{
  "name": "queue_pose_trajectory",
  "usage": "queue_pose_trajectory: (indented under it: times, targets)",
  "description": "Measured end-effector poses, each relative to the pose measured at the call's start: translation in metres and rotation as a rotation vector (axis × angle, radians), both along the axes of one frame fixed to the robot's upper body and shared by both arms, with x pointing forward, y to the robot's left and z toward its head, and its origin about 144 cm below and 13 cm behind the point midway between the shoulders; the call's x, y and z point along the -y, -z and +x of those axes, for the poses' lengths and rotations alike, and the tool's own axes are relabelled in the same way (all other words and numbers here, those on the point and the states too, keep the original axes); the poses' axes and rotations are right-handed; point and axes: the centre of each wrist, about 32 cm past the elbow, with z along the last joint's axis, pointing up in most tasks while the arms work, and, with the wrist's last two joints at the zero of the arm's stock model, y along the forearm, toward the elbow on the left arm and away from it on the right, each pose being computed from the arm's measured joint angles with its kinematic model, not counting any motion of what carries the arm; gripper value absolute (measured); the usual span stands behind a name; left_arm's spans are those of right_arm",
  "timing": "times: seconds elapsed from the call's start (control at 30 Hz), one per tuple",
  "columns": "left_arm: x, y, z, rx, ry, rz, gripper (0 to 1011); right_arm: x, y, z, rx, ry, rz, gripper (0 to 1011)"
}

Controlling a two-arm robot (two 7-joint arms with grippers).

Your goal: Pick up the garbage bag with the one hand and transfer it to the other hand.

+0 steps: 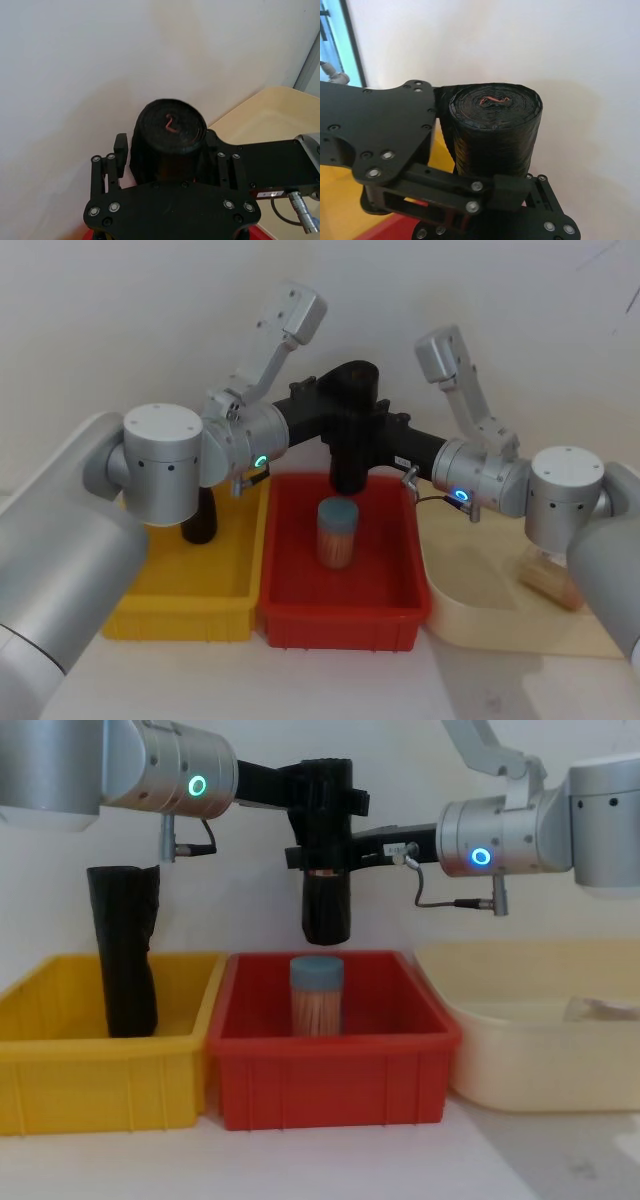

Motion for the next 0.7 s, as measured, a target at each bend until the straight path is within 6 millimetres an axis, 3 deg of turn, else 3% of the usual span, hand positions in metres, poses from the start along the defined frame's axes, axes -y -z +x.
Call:
queue_pose_trajectory:
  times: [0.17,0.7]
  targets:
    - [0.0,0.0,0.0,0.0,0.0,0.0,1000,0.004,-0.001,-0.001,0.01,0.029,0.001,550]
    - [0.0,0.0,0.0,0.0,0.0,0.0,1000,0.041,-0.008,-0.006,0.054,0.22,0.007,550]
